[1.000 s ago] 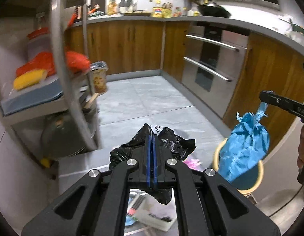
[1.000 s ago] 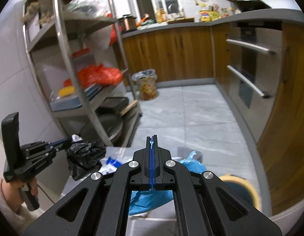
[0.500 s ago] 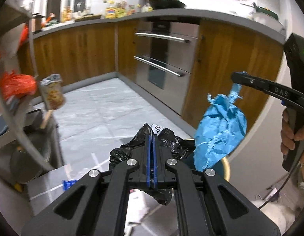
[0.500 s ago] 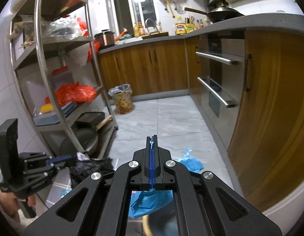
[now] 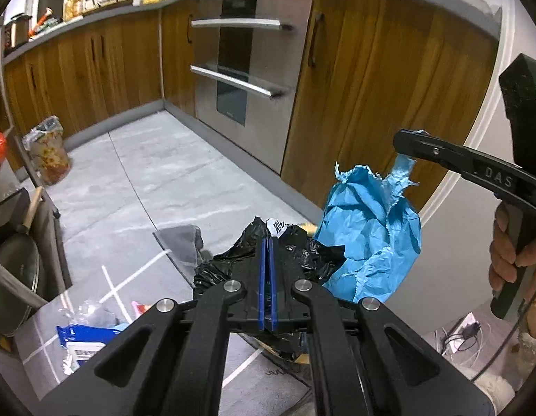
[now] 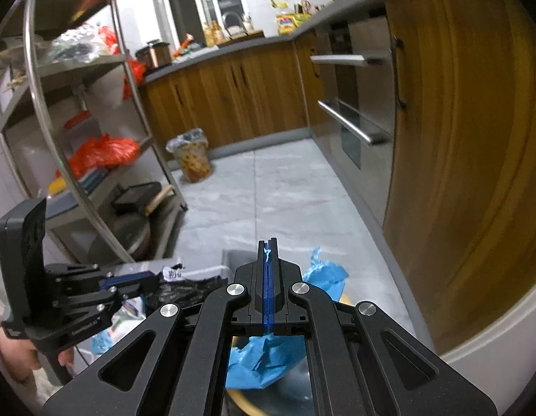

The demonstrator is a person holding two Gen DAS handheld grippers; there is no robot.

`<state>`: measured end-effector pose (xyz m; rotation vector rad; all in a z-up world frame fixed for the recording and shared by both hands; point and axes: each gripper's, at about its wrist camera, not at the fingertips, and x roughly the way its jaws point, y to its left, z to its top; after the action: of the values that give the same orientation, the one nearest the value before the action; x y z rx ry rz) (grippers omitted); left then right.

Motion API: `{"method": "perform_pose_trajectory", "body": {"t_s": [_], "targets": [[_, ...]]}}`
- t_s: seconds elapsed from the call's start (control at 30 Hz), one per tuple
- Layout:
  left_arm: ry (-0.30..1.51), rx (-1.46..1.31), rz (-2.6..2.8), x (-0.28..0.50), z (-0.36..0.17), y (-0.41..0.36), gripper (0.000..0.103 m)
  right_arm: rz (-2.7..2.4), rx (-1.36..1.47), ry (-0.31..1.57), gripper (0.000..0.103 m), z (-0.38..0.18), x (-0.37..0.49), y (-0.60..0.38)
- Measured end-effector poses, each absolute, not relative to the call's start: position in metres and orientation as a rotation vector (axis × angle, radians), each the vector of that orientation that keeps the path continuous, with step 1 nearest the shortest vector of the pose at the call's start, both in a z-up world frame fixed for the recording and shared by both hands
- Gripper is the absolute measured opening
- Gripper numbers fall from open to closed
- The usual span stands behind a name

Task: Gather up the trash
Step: 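Carry both bags over the teal bin with both grippers, then open both grippers to drop the bags into the bin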

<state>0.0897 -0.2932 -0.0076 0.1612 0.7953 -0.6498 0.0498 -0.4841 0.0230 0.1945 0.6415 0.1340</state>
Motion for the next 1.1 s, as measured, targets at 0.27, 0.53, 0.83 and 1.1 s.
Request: {"method": "perform_pose_trajectory", "body": {"t_s": [0.27, 0.53, 0.83, 1.1], "targets": [[0.857, 0.261, -0.681, 0.108, -0.053, -0.337, 0.002, 0.061, 0.204, 0.759, 0.001, -0.032, 0.062, -0.505], [0.890, 0.338, -0.695, 0.112, -0.086, -0.362, 0.002, 0.022, 0.246, 0.841, 0.001, -0.070, 0.070, -0.519], [0.899, 0.303, -0.665, 0.112, -0.092, -0.355, 0.044, 0.012, 0.259, 0.871, 0.022, -0.080, 0.068, -0.523], [0.846, 0.257, -0.639, 0.105, -0.079, -0.337, 0.071, 0.016, 0.241, 0.810, 0.076, -0.060, 0.062, -0.514]]}}
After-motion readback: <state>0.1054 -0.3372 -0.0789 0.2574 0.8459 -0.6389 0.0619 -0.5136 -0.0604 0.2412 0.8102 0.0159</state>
